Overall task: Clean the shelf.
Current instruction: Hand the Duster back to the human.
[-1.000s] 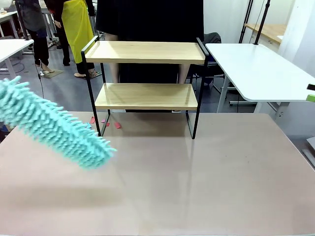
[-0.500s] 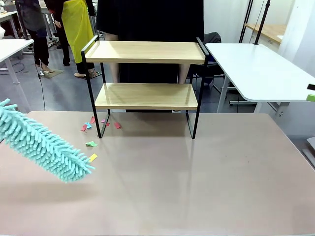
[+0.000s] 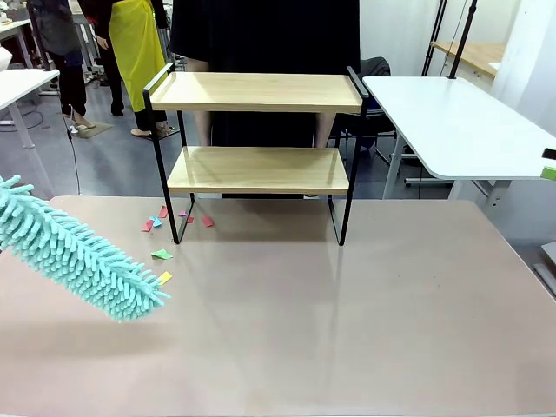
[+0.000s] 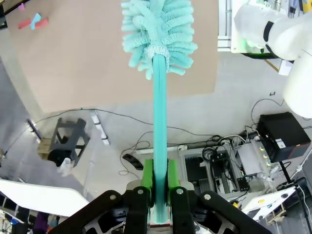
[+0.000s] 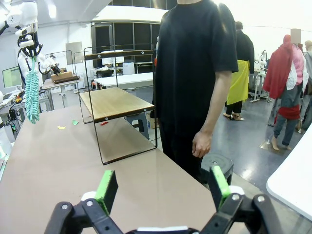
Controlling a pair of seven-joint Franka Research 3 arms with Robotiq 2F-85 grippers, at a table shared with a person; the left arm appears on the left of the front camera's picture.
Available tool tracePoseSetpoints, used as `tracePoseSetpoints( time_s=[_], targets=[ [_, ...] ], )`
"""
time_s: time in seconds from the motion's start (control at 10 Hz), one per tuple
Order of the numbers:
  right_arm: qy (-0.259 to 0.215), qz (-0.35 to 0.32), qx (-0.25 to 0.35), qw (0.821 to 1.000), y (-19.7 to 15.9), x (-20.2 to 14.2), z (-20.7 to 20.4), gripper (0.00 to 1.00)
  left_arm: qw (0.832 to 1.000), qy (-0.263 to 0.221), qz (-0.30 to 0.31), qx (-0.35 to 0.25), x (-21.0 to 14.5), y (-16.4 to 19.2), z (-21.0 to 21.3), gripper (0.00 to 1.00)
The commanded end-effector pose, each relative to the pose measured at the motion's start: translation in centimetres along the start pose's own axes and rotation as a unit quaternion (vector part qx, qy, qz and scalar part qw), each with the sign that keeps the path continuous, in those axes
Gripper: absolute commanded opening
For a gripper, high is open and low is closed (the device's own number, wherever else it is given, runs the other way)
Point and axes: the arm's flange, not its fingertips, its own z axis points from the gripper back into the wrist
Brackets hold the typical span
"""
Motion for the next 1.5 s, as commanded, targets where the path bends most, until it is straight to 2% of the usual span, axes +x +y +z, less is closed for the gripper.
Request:
tracePoseSetpoints(
  time_s=[0.0,0.3,0.4,0.5,0.6,0.7,0.9,1.1,1.4],
  targets=[
    [0.016,-0.004,0.000,1.000,0.1,0.7,-0.1,1.00,1.000,0.004,-0.001,-0.003,-0.4,-0.1,0.1,0.14],
    [0.016,-0.004,0.000,1.000,0.1,0.7,-0.1,1.00,1.000,0.004,-0.001,-0.003,-0.4,-0.1,0.1,0.14],
    [0.000,0.000,0.000,1.000,0.0,0.0,0.0,1.00,1.000,0.000,0.000,0.000,0.0,0.0,0.0,0.14],
    [-0.009,-0.001,0.015,1.000,1.0,2.2,-1.3,1.00,0.998,-0.063,0.015,0.020,0.1,0.3,-0.2,0.14],
    [-0.010,-0.007,0.023,1.000,1.6,4.4,-3.1,1.00,0.995,-0.096,0.035,0.022,0.5,0.7,-0.7,0.14],
    [-0.009,-0.010,0.035,0.999,2.3,6.1,-4.9,1.00,0.990,-0.137,0.028,0.035,1.2,0.8,-1.1,0.14],
    [0.011,-0.019,0.079,0.997,5.7,10.4,-9.6,1.00,0.976,-0.208,0.029,0.059,3.1,0.7,-2.0,0.14],
    [0.046,-0.031,0.126,0.990,8.7,12.5,-14.1,1.00,0.962,-0.258,0.045,0.077,4.8,0.9,-3.3,0.14],
    [0.080,-0.054,0.188,0.978,13.4,14.5,-19.6,1.00,0.930,-0.341,0.091,0.100,6.6,-0.2,-6.3,0.14]
  ],
)
